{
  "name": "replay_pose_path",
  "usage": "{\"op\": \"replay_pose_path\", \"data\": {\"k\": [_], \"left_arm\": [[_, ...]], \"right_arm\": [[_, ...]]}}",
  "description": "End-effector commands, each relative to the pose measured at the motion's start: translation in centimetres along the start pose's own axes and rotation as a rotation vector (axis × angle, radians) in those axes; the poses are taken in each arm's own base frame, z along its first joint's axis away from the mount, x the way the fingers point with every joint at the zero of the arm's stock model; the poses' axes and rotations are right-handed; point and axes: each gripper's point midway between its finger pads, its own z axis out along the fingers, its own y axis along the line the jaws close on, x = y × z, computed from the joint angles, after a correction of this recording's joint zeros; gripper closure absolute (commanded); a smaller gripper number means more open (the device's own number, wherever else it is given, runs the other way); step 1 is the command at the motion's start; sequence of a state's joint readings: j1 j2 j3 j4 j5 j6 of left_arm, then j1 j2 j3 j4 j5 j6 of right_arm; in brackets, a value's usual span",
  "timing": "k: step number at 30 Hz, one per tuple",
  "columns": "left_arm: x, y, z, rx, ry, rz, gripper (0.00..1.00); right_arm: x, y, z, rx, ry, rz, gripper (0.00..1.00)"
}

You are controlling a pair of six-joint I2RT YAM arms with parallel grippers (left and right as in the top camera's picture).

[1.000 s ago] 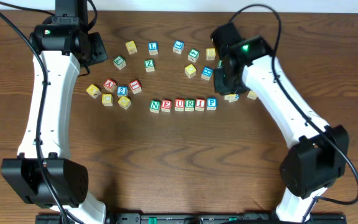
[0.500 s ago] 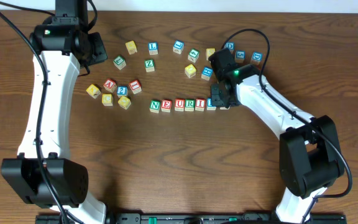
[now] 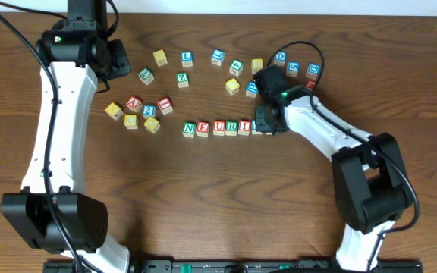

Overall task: Spell out NEURIPS
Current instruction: 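Carry the yellow S block toward the right end of the row, then lower the yellow S block right of the P and adjust it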

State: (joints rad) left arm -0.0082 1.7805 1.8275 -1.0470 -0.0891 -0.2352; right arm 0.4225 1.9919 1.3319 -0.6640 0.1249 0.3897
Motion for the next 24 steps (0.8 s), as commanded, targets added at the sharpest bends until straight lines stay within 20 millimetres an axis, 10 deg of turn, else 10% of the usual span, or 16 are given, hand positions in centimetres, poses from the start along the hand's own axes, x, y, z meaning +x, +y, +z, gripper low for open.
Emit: {"op": "replay_pose_path", "data": {"k": [1, 24], "left_arm": [[0.3, 0.3, 0.9, -0.024, 0.020, 0.009, 0.64], [0.3, 0.3, 0.9, -0.023, 0.019, 0.009, 0.64]], "right_arm": [[0.4, -0.4, 1.0, 0.010, 0.019, 0.019, 0.86], [-0.3, 2.9, 0.7, -0.132, -0.008, -0.017, 0.85]]}}
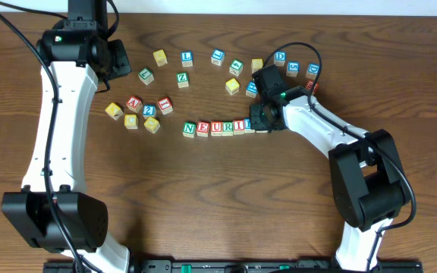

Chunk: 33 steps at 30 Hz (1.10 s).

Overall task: Spell out NEURIPS
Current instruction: 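Lower the yellow S block right of the P and adjust it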

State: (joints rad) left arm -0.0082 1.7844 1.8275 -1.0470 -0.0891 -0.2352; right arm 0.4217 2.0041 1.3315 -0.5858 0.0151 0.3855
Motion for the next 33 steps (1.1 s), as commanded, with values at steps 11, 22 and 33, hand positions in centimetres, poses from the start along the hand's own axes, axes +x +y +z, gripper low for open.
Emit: {"op": "replay_pose_path", "data": {"k": [11, 22, 33], "left_arm": [[0.3, 0.3, 0.7, -0.022, 0.016, 0.008, 0.64], [0.3, 0.3, 0.7, -0.022, 0.016, 0.008, 0.64], [0.3, 0.3, 0.7, -0.022, 0.016, 0.008, 0.64]], "right_arm": [[0.4, 0.3, 0.5, 0.011, 0.005, -0.040, 0.65], [0.5, 0.4, 0.5, 0.005, 0.007, -0.039, 0.48], [-1.2, 1.5, -1.2, -0.023, -0.003, -0.035, 0.42]]}}
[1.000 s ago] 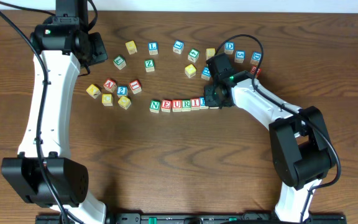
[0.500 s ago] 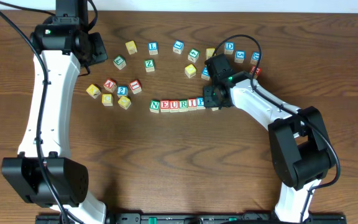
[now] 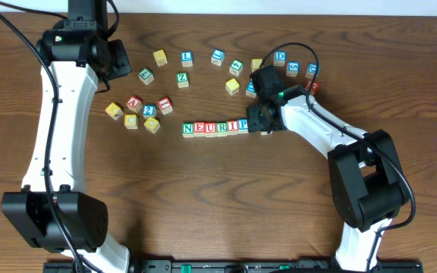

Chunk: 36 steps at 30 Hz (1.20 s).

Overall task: Spell out NEURIPS
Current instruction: 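Lower the yellow S block right of the P and adjust it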

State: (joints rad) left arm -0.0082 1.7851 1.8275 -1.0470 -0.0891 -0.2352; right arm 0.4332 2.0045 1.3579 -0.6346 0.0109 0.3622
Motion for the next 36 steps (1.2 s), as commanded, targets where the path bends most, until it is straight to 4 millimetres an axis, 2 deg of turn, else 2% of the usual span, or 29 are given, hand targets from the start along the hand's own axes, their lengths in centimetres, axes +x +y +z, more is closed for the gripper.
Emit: {"op": "replay_pose_path", "data": {"k": [1, 12, 15, 19, 22, 24, 30, 32, 36], "left_arm": [[0.2, 0.3, 0.7, -0.022, 0.015, 0.008, 0.64], [0.2, 0.3, 0.7, -0.022, 0.015, 0.008, 0.64], [0.3, 0.3, 0.7, -0.022, 0.016, 0.008, 0.64], [0.3, 0.1, 0.7, -0.010, 0.020, 0.008, 0.64], [0.4, -0.2, 0.7, 0.010, 0.027, 0.008, 0.64], [0.5, -0.3, 0.8, 0.010, 0.028, 0.009, 0.64], [0.5, -0.3, 0.9, 0.009, 0.031, 0.009, 0.64], [0.5, -0.3, 1.0, 0.009, 0.033, 0.009, 0.64], [0.6, -0.3, 1.1, 0.008, 0.037, 0.010, 0.64]], "right_arm": [[-1.6, 1.0, -0.9, -0.024, -0.028, 0.003, 0.42], [-1.8, 0.7, -1.2, -0.023, -0.021, 0.038, 0.43], [-2.5, 0.3, -2.1, -0.023, -0.022, 0.053, 0.45], [-3.7, -0.4, -4.5, -0.016, -0.014, 0.077, 0.48], [-3.7, -1.2, -5.5, 0.001, 0.015, 0.091, 0.58], [-2.8, -2.0, -5.7, 0.020, 0.056, 0.101, 0.67], [-0.3, -3.7, -4.7, 0.089, 0.133, 0.107, 0.93], [0.6, -4.0, -4.1, 0.097, 0.153, 0.106, 0.97], [1.9, -4.4, -3.2, 0.110, 0.182, 0.106, 0.98]]}}
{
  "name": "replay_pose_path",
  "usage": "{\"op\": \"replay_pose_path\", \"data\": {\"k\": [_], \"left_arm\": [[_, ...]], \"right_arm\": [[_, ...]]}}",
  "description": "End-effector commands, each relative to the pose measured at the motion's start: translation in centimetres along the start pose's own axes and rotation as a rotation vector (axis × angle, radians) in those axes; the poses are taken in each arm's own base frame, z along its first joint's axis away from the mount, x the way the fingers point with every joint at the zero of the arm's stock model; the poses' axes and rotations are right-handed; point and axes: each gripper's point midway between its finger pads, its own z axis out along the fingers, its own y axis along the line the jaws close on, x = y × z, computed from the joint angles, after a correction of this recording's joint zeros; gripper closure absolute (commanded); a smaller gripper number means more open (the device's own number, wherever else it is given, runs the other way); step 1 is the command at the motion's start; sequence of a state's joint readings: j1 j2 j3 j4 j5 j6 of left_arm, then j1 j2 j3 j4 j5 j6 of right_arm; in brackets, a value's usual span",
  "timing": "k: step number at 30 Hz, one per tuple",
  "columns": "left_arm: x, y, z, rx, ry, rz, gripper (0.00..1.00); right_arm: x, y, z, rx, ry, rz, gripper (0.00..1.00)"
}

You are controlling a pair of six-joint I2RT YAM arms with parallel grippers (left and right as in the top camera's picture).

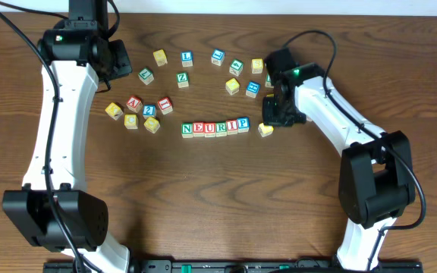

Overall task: Spell out NEURIPS
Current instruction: 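Lower the yellow S block right of the P and adjust it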

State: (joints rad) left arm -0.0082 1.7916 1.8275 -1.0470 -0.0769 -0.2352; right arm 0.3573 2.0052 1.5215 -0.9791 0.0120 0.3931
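A row of letter blocks (215, 127) lies mid-table and reads N, E, U, R, I, P from left to right. The P block (243, 123) at its right end sits slightly higher than the others. A yellow block (265, 130) lies loose just right of the row, a small gap away. My right gripper (277, 115) hovers just above and right of that yellow block, with nothing seen between its fingers. My left gripper (121, 64) stays at the far left back, away from the row; its fingers are too dark to read.
Loose blocks lie scattered along the back, among them a blue L block (186, 57), a green Z block (182, 79) and a yellow block (233, 86). A cluster of blocks (139, 112) sits left of the row. My right arm hides some back-right blocks.
My right gripper has moved from the row's right end to the right and slightly back. The P block and the yellow block now lie uncovered. The left arm has not moved.
First my right gripper covered the right end of a row reading N, E, U, R, I. Then the row stood tighter, with the gripper still on its end. Then P showed at the end. Now the gripper is off the row.
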Motion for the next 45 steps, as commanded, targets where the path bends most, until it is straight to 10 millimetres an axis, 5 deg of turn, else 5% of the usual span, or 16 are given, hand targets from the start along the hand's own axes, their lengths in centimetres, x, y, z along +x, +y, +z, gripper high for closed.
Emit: {"op": "replay_pose_path", "data": {"k": [1, 15, 31, 45], "left_arm": [[0.5, -0.1, 0.9, -0.002, 0.028, 0.009, 0.64], [0.5, -0.1, 0.9, -0.002, 0.028, 0.009, 0.64], [0.5, -0.1, 0.9, -0.002, 0.028, 0.009, 0.64], [0.5, -0.1, 0.9, -0.003, 0.029, 0.009, 0.64]], "right_arm": [[0.9, -0.9, 0.9, 0.031, 0.021, 0.004, 0.98], [1.0, -0.9, 3.5, 0.022, -0.006, 0.004, 0.98], [1.2, 3.0, 3.4, -0.039, -0.045, -0.040, 0.99], [0.5, 3.6, 3.4, -0.066, -0.073, -0.034, 0.98]]}}
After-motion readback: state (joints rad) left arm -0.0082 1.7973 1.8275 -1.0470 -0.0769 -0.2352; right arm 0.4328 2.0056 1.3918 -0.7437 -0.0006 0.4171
